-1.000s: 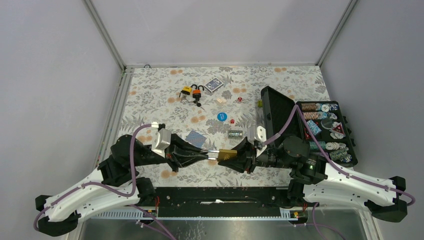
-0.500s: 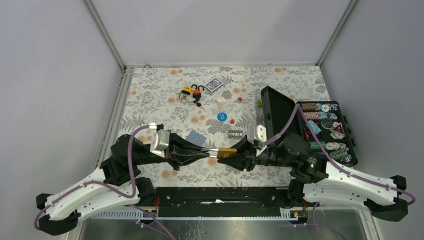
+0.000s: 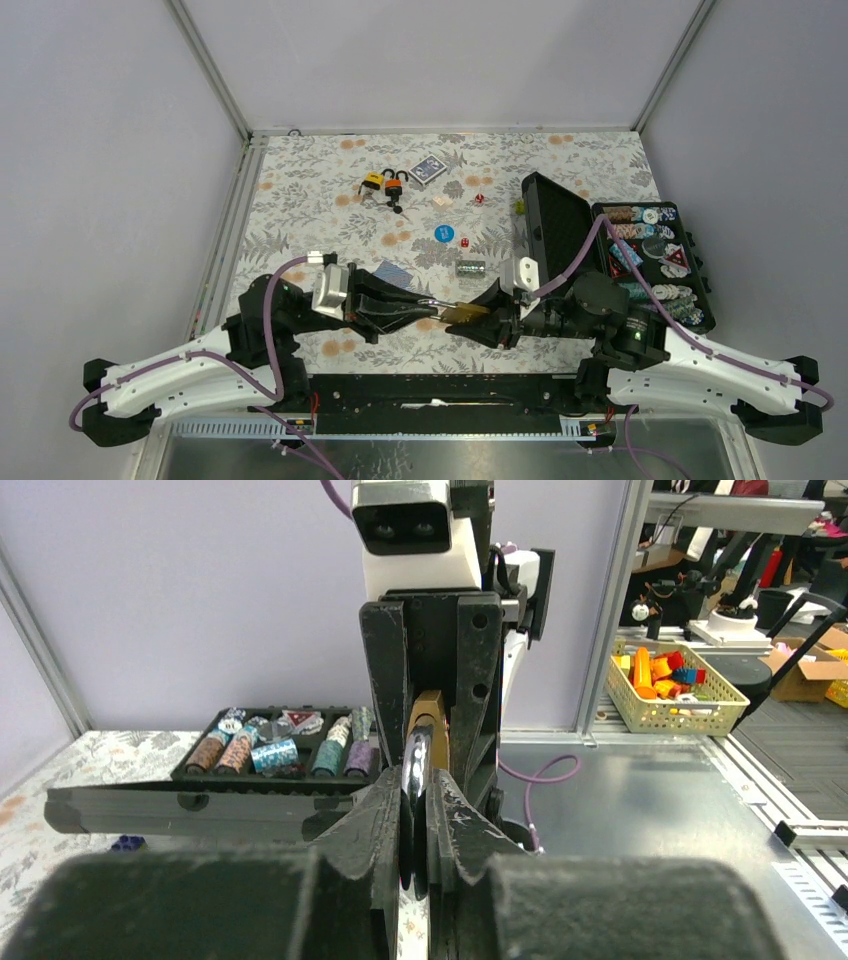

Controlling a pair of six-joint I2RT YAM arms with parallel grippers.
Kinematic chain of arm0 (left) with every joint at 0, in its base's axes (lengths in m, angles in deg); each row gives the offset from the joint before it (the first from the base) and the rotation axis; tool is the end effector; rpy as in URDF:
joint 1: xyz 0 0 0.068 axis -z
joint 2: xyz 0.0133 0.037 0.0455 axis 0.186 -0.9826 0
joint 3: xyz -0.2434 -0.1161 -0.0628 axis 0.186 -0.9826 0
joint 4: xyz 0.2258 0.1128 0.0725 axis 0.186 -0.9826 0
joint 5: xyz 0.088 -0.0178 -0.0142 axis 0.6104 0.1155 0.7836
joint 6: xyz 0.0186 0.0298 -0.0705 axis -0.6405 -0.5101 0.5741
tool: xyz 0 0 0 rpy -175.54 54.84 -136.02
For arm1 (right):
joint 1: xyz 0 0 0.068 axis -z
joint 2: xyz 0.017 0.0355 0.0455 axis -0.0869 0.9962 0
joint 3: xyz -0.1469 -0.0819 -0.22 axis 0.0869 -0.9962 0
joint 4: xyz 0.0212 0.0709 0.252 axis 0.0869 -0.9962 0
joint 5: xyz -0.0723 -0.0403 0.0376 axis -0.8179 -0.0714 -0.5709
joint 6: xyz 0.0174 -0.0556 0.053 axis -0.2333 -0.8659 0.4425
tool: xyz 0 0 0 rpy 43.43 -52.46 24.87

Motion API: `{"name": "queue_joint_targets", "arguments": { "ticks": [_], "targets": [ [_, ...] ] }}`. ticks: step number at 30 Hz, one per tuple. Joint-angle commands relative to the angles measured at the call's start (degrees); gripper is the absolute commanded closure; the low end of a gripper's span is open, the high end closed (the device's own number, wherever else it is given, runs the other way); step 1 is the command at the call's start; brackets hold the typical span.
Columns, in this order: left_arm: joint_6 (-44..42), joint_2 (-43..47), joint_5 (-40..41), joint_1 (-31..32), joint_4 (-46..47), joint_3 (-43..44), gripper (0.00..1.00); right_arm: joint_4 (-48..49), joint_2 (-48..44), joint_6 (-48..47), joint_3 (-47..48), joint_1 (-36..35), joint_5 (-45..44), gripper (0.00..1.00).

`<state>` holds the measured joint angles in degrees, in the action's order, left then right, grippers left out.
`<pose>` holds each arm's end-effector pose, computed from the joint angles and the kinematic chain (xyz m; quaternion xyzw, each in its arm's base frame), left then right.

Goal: Lock with the key
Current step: Lock the lock.

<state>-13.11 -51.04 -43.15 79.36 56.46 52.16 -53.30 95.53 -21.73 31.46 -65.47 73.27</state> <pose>0.0427 -0.1746 0.3991 0.4182 0.4141 -0.5732 0.5701 0.0469 0.1873 0.3911 -0.4580 0.4774 0.5081 0.5515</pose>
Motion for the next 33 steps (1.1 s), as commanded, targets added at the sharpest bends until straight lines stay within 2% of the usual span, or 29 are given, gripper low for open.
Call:
{"name": "queue_joint_targets", "arguments": {
  "ticks": [1, 15, 26, 33],
  "targets": [
    [-0.91, -0.99, -2.28, 1.76, -10.99, -2.4, 1.0, 7.73, -3.04, -0.51, 1.71, 0.23, -7.04, 1.0],
    [0.47, -1.11, -2.3, 1.76, -12.83, -3.36, 1.0, 6.71, -5.93, 6.21, 4.25, 0.23, -5.42, 1.0],
    [2.65, -2.02, -2.5, 2.32, -8.14, -6.29, 1.0, 18.88, -7.35, 13.82, 1.52, 0.21, -6.14, 1.0],
    [3.05, -2.75, -2.35, 2.9, -7.14, -6.63, 1.0, 22.07, -5.94, 15.35, 0.78, 0.23, -5.12, 1.0]
  ]
}}
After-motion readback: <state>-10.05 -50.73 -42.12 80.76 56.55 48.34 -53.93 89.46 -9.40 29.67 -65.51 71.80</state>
